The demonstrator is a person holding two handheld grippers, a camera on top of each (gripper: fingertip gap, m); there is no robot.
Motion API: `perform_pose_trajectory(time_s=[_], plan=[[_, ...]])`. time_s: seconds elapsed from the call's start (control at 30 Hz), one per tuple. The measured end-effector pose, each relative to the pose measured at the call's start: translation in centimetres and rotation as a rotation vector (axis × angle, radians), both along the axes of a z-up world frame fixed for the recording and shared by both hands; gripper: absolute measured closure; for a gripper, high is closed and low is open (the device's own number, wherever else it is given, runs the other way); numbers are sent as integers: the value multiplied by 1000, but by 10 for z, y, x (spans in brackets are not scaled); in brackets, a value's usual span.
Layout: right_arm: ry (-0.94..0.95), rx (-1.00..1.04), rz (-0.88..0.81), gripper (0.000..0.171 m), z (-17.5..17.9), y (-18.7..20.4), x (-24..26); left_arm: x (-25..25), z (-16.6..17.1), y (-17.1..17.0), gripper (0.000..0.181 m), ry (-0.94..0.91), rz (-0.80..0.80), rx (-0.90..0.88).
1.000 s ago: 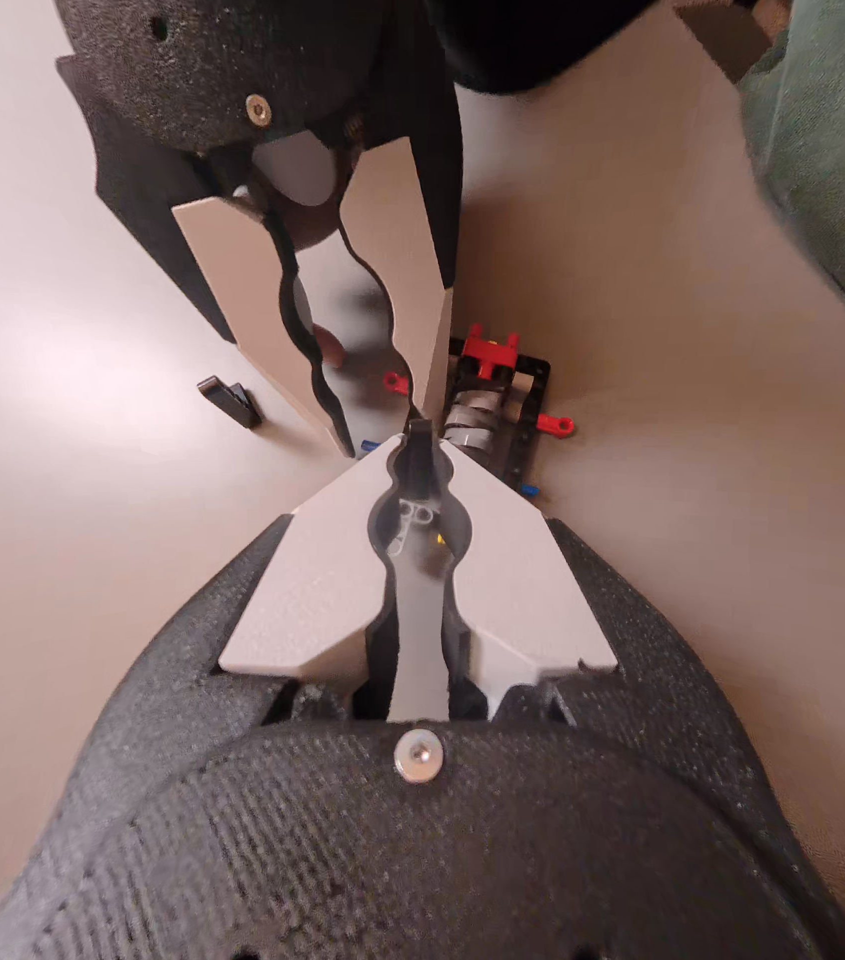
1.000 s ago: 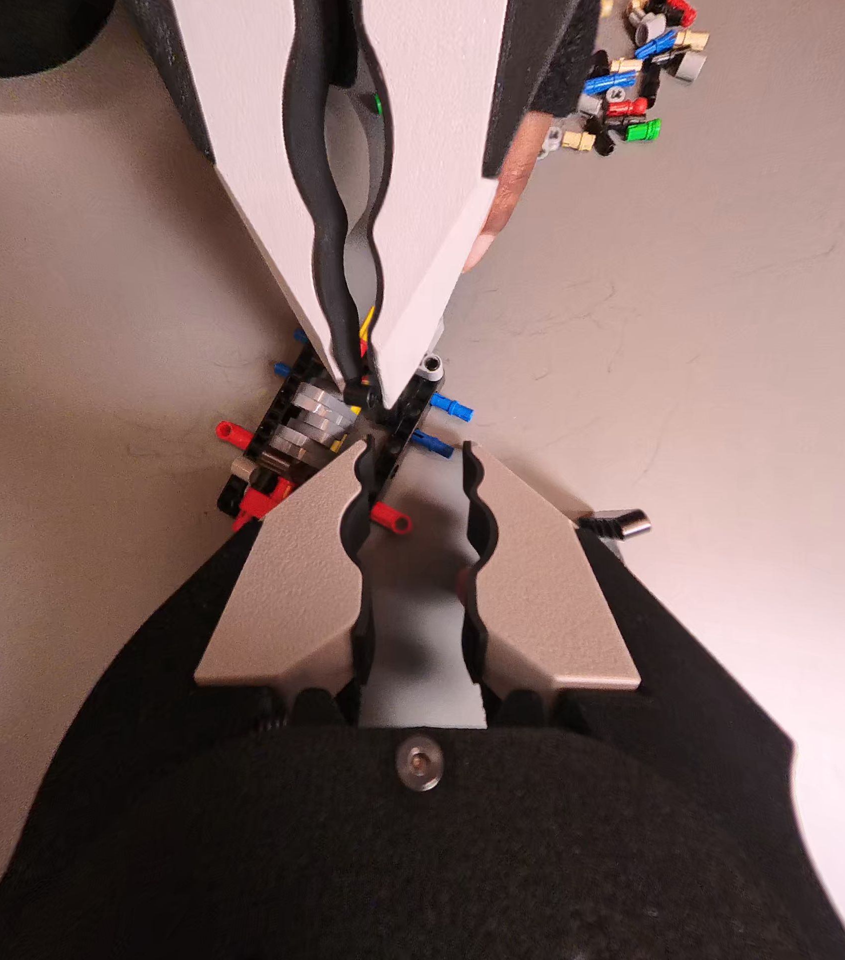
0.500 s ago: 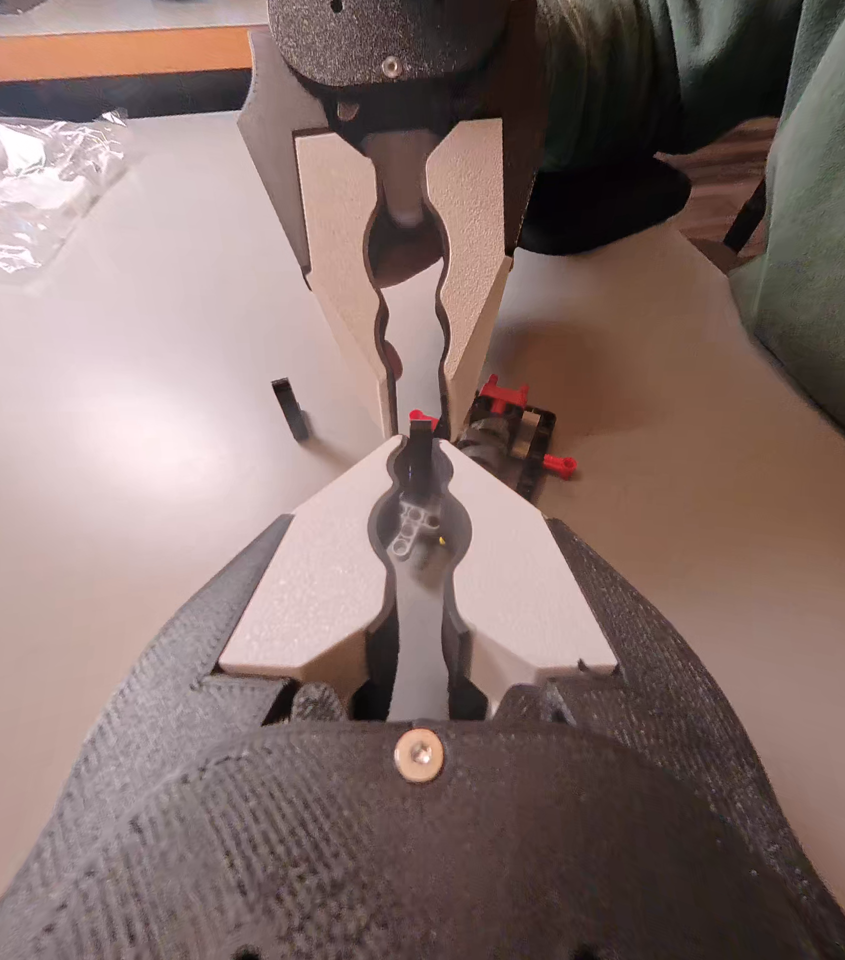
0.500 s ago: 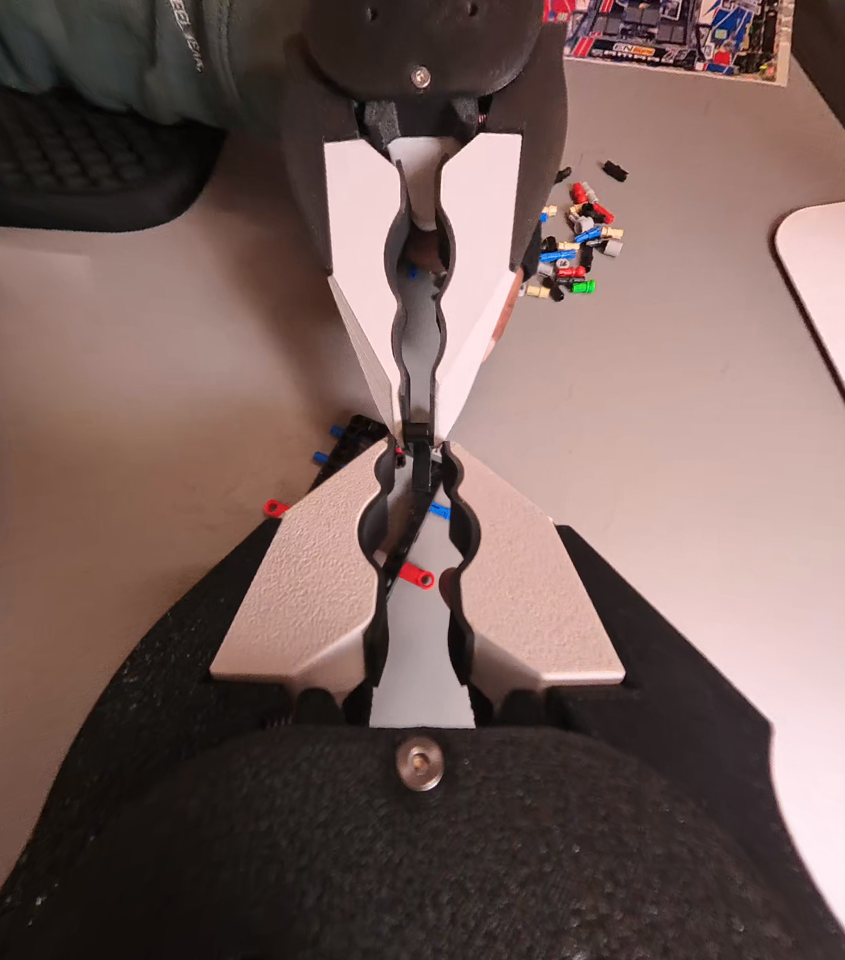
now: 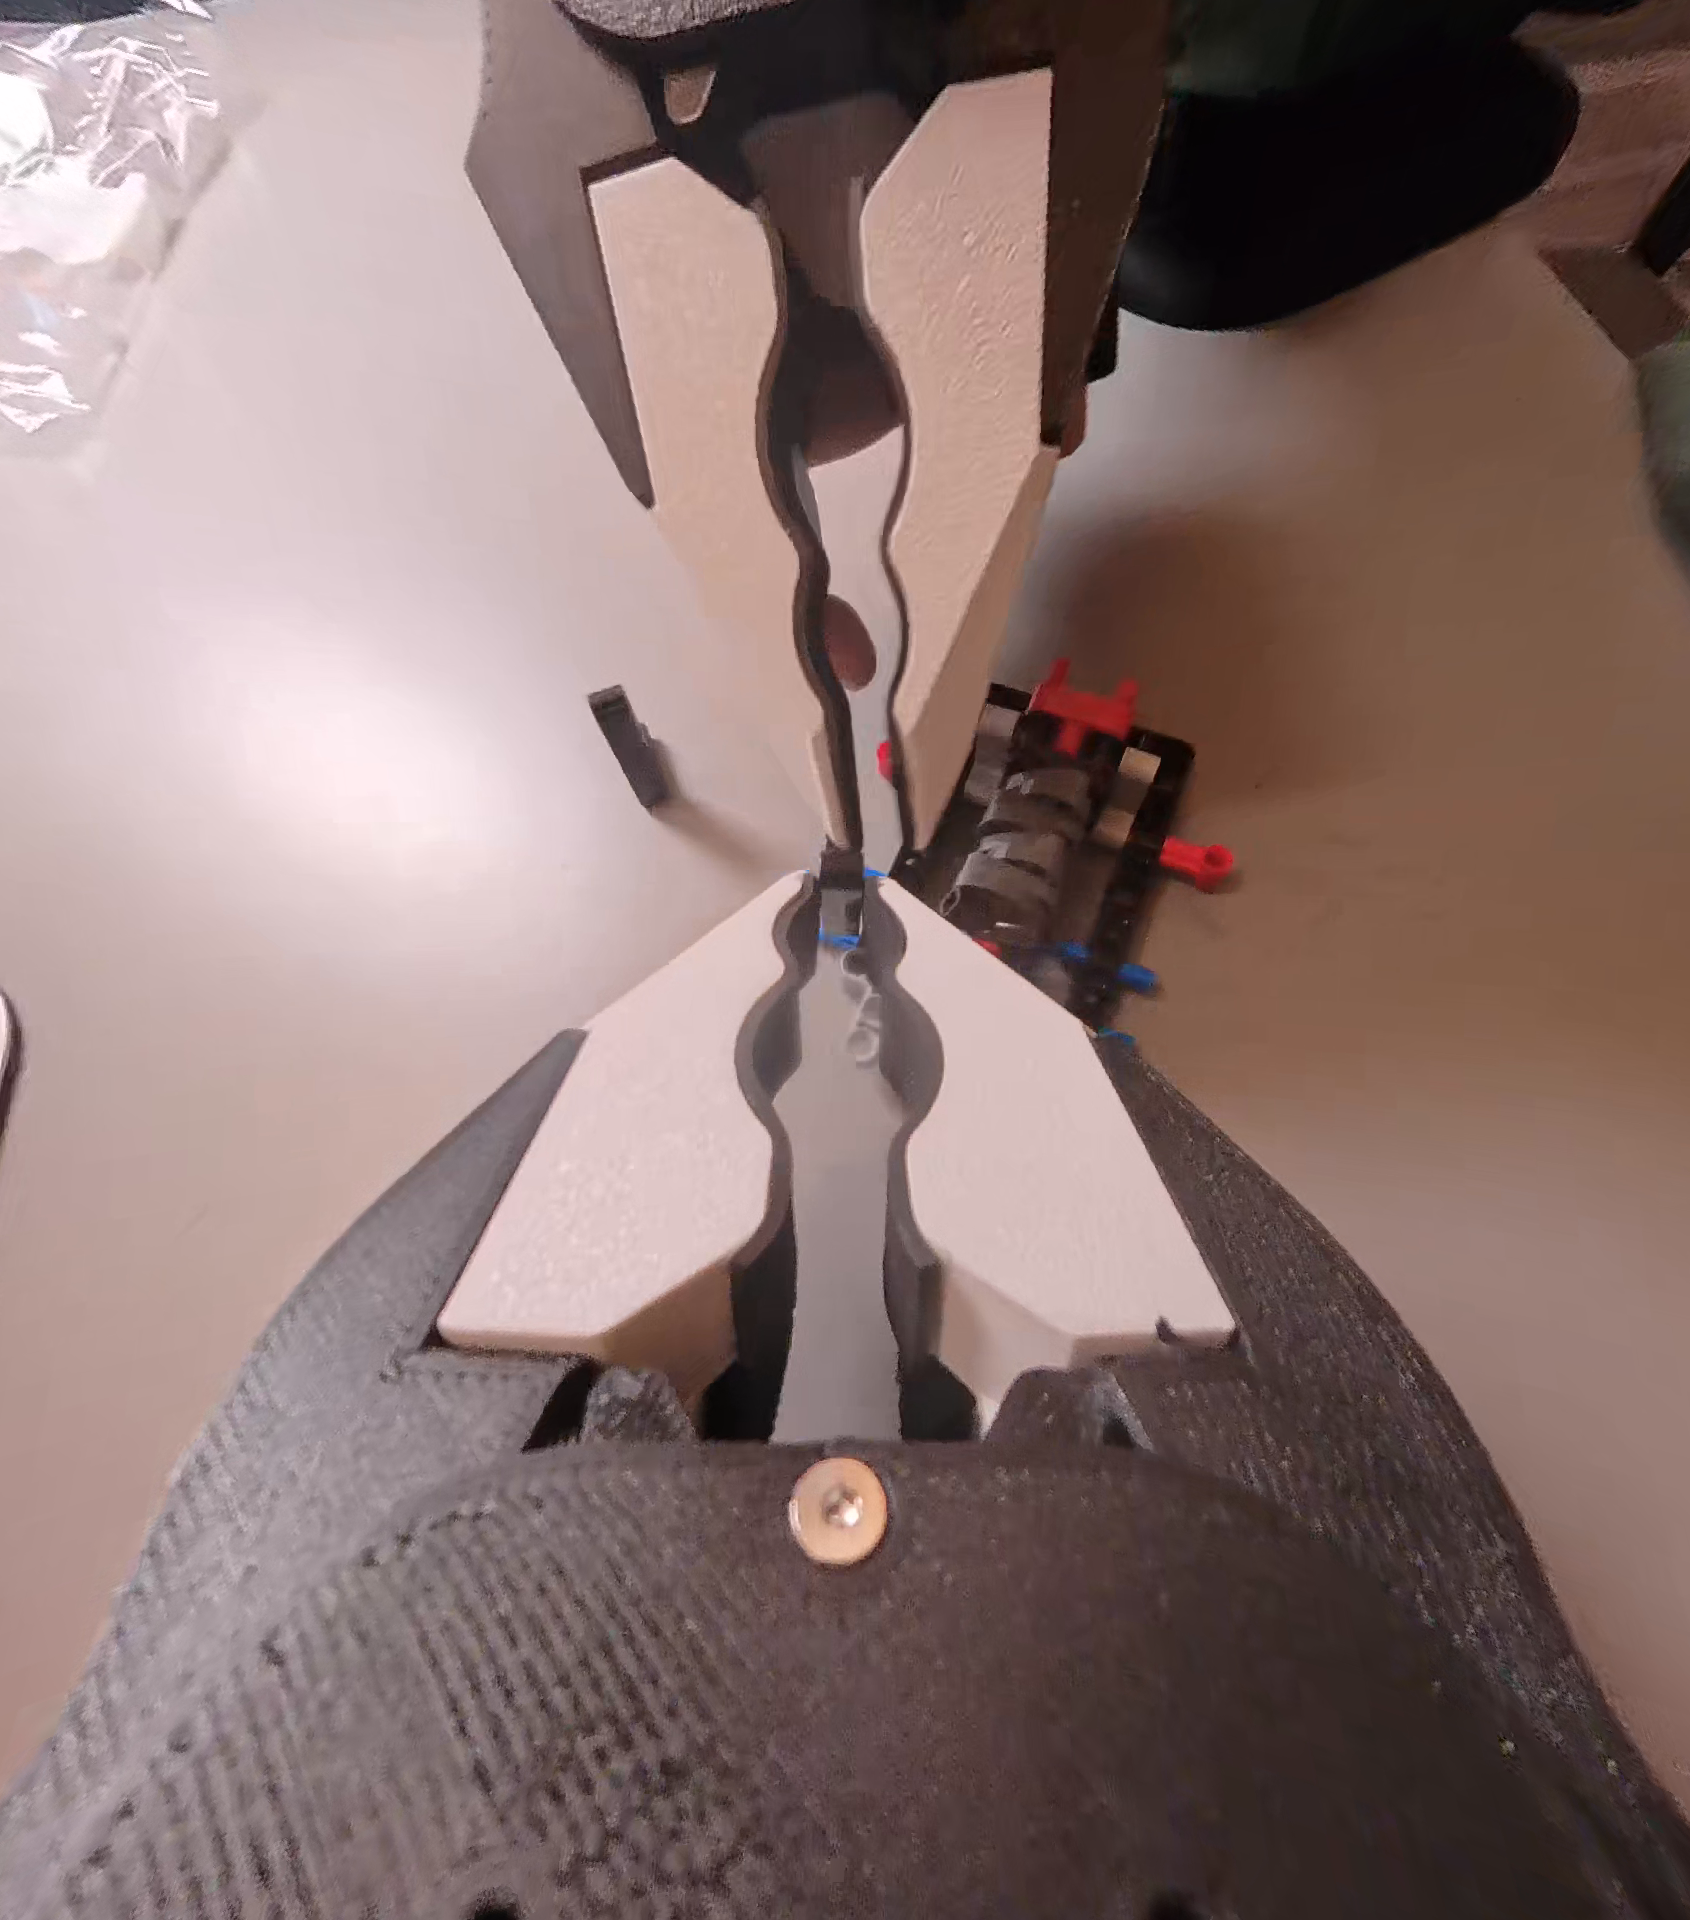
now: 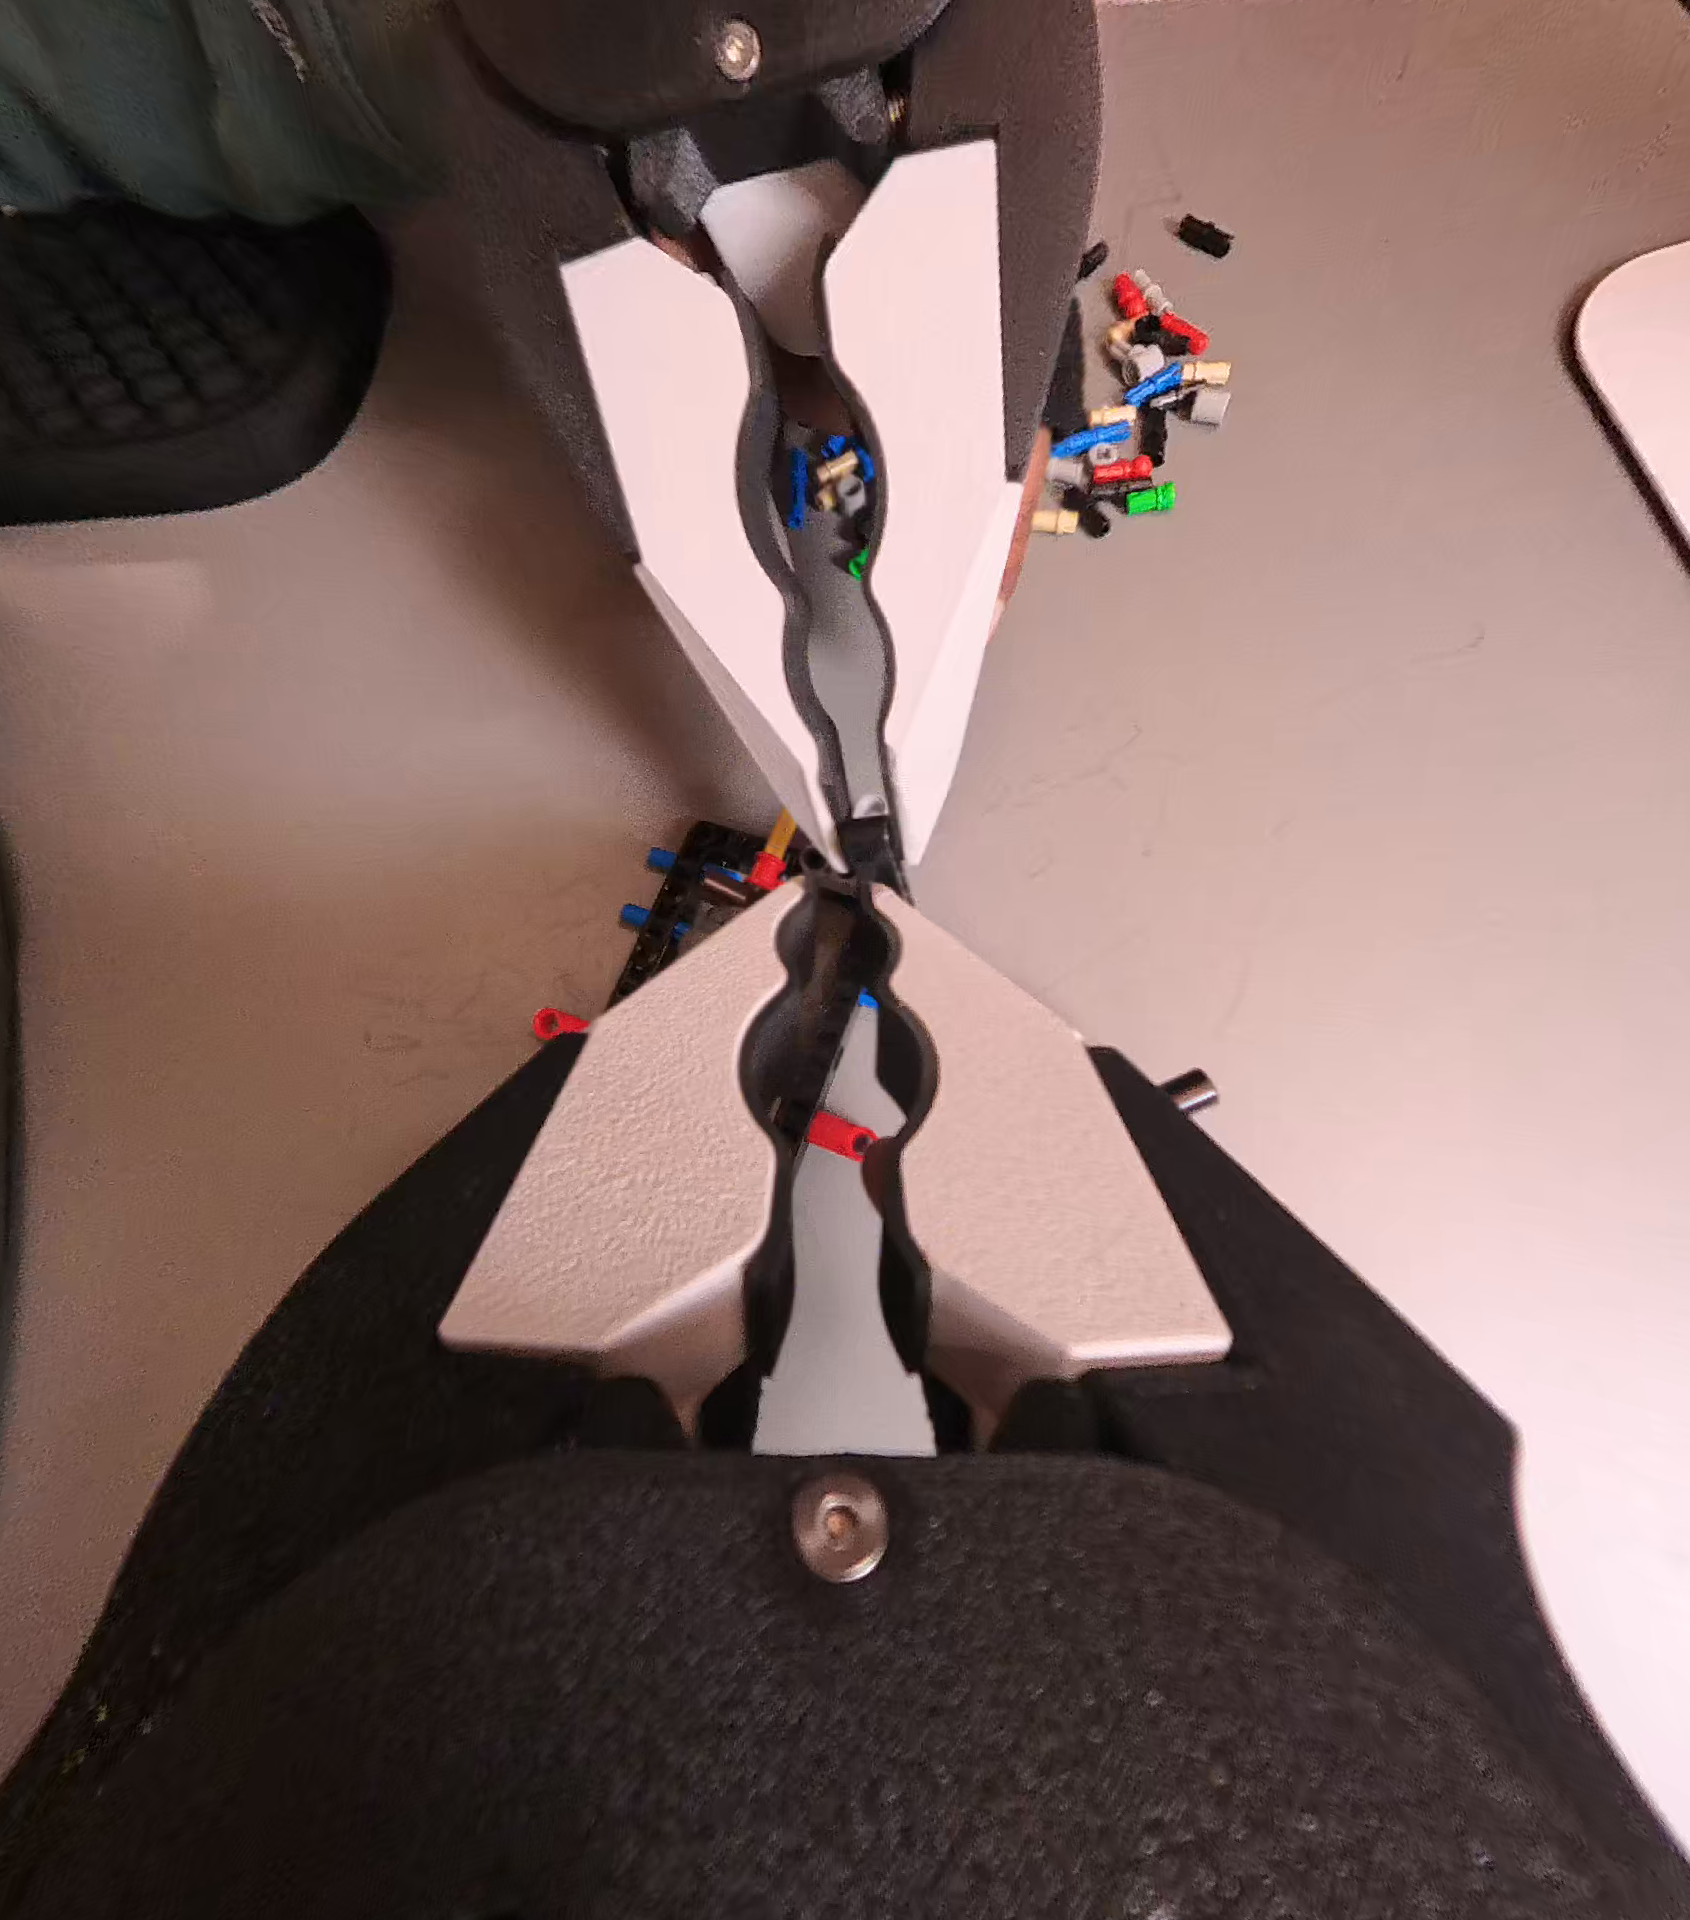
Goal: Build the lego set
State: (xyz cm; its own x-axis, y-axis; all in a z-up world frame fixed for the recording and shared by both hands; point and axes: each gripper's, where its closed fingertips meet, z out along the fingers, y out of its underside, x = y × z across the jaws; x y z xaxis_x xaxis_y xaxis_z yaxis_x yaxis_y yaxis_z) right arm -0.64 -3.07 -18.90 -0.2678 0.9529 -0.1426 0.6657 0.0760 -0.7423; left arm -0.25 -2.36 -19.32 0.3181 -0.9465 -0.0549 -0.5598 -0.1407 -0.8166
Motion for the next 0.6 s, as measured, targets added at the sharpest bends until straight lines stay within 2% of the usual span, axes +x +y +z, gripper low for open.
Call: perform_pose_trajectory(time_s=[0.1, 0.33, 0.43, 0.6], plan=[[32, 12, 14, 154, 5, -1, -1, 2, 0, -4, 175, -24, -22, -39], [22, 76, 26, 165, -1, -3, -2, 5, -5, -9, 175, 3, -57, -61], [-28, 64, 49, 154, -8, 0, 6, 3, -6, -10, 175, 40, -71, -66], [-108, 103, 47, 147, -25, 11, 18, 2, -7, -13, 175, 124, -118, -51]])
